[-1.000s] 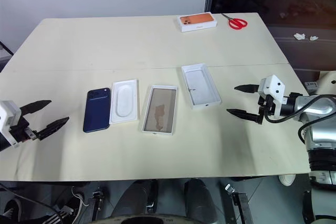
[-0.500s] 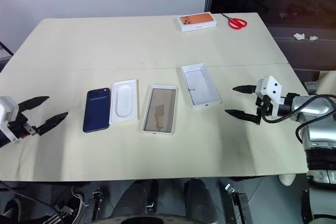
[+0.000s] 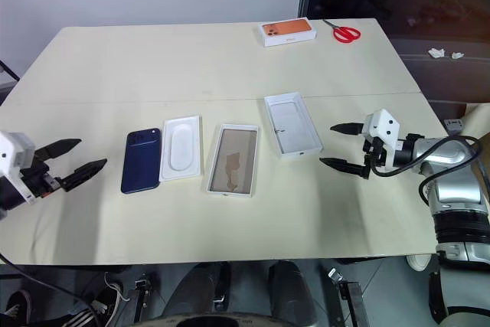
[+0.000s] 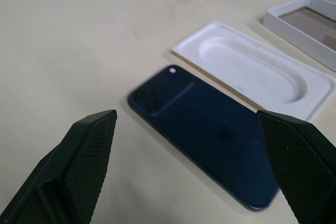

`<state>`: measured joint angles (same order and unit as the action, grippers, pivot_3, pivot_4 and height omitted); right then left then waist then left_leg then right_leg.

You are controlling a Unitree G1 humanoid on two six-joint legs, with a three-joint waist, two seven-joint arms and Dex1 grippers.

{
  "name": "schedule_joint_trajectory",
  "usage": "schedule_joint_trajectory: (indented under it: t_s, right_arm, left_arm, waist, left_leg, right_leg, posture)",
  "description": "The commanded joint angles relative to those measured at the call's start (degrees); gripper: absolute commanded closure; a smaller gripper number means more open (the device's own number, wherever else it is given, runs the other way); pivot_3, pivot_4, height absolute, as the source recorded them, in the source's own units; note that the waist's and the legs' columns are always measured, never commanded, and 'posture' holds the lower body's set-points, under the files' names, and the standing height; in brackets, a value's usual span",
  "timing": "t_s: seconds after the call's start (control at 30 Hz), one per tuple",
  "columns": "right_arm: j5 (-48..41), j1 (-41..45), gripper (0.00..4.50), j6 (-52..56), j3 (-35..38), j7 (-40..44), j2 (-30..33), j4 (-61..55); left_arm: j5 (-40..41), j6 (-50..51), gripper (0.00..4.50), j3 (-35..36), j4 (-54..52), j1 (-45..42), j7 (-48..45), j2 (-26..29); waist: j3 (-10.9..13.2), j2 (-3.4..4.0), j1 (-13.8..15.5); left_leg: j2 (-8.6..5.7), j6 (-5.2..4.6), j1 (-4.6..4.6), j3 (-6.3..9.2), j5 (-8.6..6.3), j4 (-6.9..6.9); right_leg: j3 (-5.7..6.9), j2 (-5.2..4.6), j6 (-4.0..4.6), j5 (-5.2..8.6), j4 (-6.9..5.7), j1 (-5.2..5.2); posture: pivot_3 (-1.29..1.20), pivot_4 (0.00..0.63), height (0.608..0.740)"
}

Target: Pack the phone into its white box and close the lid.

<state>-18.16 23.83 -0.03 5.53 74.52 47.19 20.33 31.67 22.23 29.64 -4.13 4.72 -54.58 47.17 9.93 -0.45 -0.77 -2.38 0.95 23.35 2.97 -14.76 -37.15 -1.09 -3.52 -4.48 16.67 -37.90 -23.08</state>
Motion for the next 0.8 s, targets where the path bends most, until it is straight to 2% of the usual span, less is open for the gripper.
schedule_joint_trajectory:
  t_s: [0.03, 0.33, 0.6, 0.8]
  right_arm:
    - [-1.8, 1.4, 0.00, 2.7, 0.7, -0.1, -0.1, -3.2]
    - [-2.7, 3.3, 0.00, 6.4, -1.1, -2.0, -3.2, -11.3]
    - [-2.2, 6.1, 0.00, 6.5, -3.7, -2.2, -5.9, -11.5]
    - [-2.1, 7.9, 0.00, 6.8, -6.2, -3.8, -9.8, -12.5]
  left_arm:
    - [3.0, 4.1, 0.04, 0.1, -3.8, -2.0, 1.5, 0.7]
    - [8.0, 17.2, 0.04, -1.6, -4.1, -9.3, 8.4, -0.5]
    - [7.2, 18.4, 0.04, -4.8, -4.6, -11.2, 11.1, -3.2]
    - [5.3, 20.7, 0.04, -8.8, -4.7, -14.1, 18.0, -7.8]
  waist:
    - [0.0, 0.00, 0.0]
    - [0.0, 0.00, -0.1]
    - [0.0, -0.01, 0.1]
    - [0.0, -0.04, 0.1]
  left_leg:
    - [0.00, 0.00, 0.00, 0.00, 0.00, 0.00]
    - [0.00, 0.00, 0.00, 0.01, 0.00, -0.01]
    - [0.00, 0.01, 0.01, 0.01, 0.01, -0.04]
    - [-0.02, 0.02, 0.02, 0.02, 0.01, -0.07]
  right_leg:
    - [0.00, 0.00, 0.00, 0.00, 0.00, 0.00]
    - [0.00, 0.04, -0.01, 0.00, -0.05, -0.03]
    - [-0.01, 0.04, -0.01, 0.00, -0.06, -0.02]
    - [-0.01, 0.04, -0.01, -0.01, -0.08, -0.04]
  posture:
    - [0.00, 0.150, 0.740]
    - [0.00, 0.150, 0.740]
    - [0.00, 0.150, 0.740]
    - [0.00, 0.150, 0.740]
